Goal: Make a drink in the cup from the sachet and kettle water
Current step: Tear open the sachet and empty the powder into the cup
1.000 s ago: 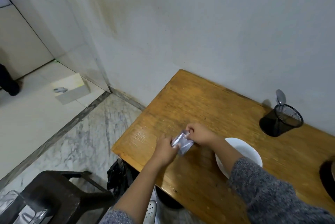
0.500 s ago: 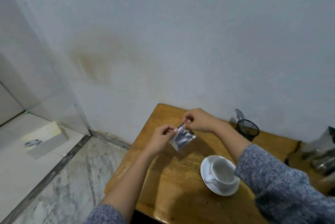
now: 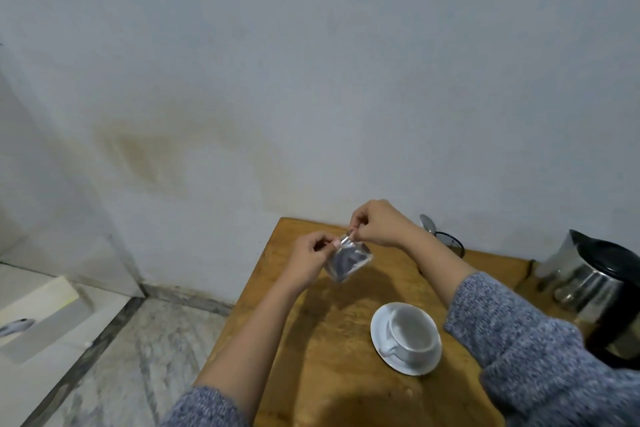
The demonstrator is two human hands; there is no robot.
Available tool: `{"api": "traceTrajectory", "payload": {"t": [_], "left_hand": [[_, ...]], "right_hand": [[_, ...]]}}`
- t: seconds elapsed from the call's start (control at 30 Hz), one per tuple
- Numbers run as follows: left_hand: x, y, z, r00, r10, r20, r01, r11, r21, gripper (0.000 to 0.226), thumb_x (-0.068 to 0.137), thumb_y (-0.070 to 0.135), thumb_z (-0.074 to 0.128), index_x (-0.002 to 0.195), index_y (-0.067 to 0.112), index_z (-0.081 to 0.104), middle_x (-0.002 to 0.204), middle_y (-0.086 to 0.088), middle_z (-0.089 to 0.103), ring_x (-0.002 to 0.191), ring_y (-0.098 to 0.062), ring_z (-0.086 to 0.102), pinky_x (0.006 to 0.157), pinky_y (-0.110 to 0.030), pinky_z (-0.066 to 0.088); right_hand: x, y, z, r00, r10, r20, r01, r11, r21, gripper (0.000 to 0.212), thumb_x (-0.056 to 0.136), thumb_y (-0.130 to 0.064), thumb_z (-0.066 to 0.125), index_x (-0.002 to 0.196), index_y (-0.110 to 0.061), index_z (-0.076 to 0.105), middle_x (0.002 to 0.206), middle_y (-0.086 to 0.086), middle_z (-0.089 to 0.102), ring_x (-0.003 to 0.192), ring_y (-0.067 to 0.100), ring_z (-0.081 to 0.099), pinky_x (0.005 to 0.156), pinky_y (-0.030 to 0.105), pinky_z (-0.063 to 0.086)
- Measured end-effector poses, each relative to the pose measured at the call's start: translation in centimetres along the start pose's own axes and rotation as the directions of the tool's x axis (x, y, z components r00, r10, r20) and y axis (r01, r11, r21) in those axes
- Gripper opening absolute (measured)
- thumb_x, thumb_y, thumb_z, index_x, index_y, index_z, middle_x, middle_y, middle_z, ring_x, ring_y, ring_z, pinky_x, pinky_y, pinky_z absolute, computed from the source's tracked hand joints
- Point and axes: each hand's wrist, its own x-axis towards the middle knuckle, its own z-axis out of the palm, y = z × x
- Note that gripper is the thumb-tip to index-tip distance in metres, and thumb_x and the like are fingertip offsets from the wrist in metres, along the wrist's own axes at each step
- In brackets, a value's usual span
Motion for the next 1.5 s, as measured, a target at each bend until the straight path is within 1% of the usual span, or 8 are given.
{"api": "traceTrajectory", "payload": {"t": [0.23, 0.47, 0.77, 0.97, 1.1, 1.2, 1.33, 1.5], "left_hand": [[0.4, 0.3, -0.2, 0.998, -0.058, 0.011, 0.059, 0.984, -0.167, 0.019, 0.089, 0.015, 0.056, 0.099, 0.001, 0.065, 0.09, -0.006, 0.064, 0.083, -0.014, 0.058, 0.062, -0.007, 0.047], [0.7, 0.5, -0.8, 0.998, -0.062, 0.014, 0.064, 0.983, -0.173, 0.018, 0.089, 0.015, 0.055, 0.094, 0.002, 0.066, 0.089, -0.009, 0.064, 0.084, -0.019, 0.057, 0.071, -0.021, 0.044], [0.8, -0.2, -1.9, 0.998, -0.022, 0.062, 0.032, 0.986, -0.161, 0.017, 0.09, 0.016, 0.055, 0.094, 0.003, 0.065, 0.082, -0.001, 0.064, 0.076, -0.01, 0.059, 0.063, -0.006, 0.046], [1.5, -0.6, -2.4, 0.996, -0.023, 0.085, 0.032, 0.995, -0.097, 0.008, 0.088, 0.012, 0.056, 0.083, 0.011, 0.063, 0.075, 0.003, 0.06, 0.08, -0.017, 0.055, 0.07, -0.021, 0.042], [1.6, -0.8, -2.5, 0.996, -0.016, 0.091, 0.025, 0.994, -0.105, 0.008, 0.089, 0.01, 0.055, 0.085, 0.009, 0.062, 0.078, -0.002, 0.06, 0.082, -0.017, 0.054, 0.073, -0.023, 0.041], [1.6, -1.1, -2.5, 0.995, -0.041, 0.092, 0.056, 0.984, -0.168, 0.01, 0.089, 0.011, 0.054, 0.085, 0.007, 0.063, 0.083, -0.005, 0.062, 0.083, -0.013, 0.056, 0.073, -0.017, 0.042], [1.7, -1.5, -2.5, 0.993, -0.067, 0.1, 0.089, 0.968, -0.233, 0.01, 0.089, 0.009, 0.054, 0.086, 0.007, 0.063, 0.081, -0.003, 0.062, 0.078, -0.008, 0.056, 0.063, -0.002, 0.042], [2.1, -1.8, -2.4, 0.99, -0.12, 0.079, 0.134, 0.971, -0.197, 0.012, 0.089, 0.007, 0.053, 0.087, 0.004, 0.065, 0.085, -0.009, 0.061, 0.077, -0.01, 0.055, 0.06, -0.004, 0.042]], "right_hand": [[0.1, -0.5, -0.4, 0.999, 0.036, -0.023, -0.035, 0.997, 0.069, 0.013, 0.075, 0.001, 0.063, 0.078, -0.01, 0.068, 0.055, 0.003, 0.063, 0.048, 0.013, 0.064, 0.059, 0.025, 0.056], [0.2, -1.1, 0.3, 1.0, 0.014, -0.014, -0.012, 0.994, 0.113, 0.002, 0.081, -0.001, 0.067, 0.081, 0.001, 0.068, 0.071, 0.01, 0.062, 0.056, 0.015, 0.065, 0.056, 0.022, 0.059], [0.5, -1.6, 1.7, 1.0, -0.017, -0.015, 0.019, 0.988, 0.152, 0.01, 0.078, 0.005, 0.063, 0.072, -0.002, 0.065, 0.057, 0.006, 0.058, 0.055, 0.02, 0.064, 0.064, 0.034, 0.062], [1.0, -1.6, 2.5, 0.993, -0.112, -0.031, 0.113, 0.993, 0.038, 0.006, 0.076, -0.006, 0.065, 0.076, -0.006, 0.071, 0.068, 0.006, 0.062, 0.062, 0.014, 0.054, 0.064, 0.028, 0.05], [1.1, -1.5, 3.1, 0.983, -0.174, -0.062, 0.174, 0.985, 0.0, 0.008, 0.076, -0.006, 0.063, 0.076, -0.003, 0.071, 0.07, 0.013, 0.066, 0.061, 0.014, 0.051, 0.056, 0.022, 0.042], [1.2, -1.5, 3.6, 0.962, -0.249, -0.11, 0.24, 0.967, -0.089, 0.012, 0.076, -0.006, 0.061, 0.077, -0.002, 0.072, 0.074, 0.017, 0.07, 0.063, 0.023, 0.058, 0.057, 0.033, 0.048], [1.1, -1.5, 4.0, 0.933, -0.339, -0.119, 0.311, 0.928, -0.207, 0.017, 0.076, -0.008, 0.06, 0.081, -0.006, 0.076, 0.074, 0.011, 0.07, 0.065, 0.027, 0.061, 0.06, 0.041, 0.054], [1.2, -1.1, 4.6, 0.878, -0.469, -0.094, 0.418, 0.848, -0.324, 0.019, 0.075, -0.002, 0.058, 0.08, -0.005, 0.075, 0.068, 0.012, 0.064, 0.062, 0.028, 0.057, 0.056, 0.043, 0.052]]}}
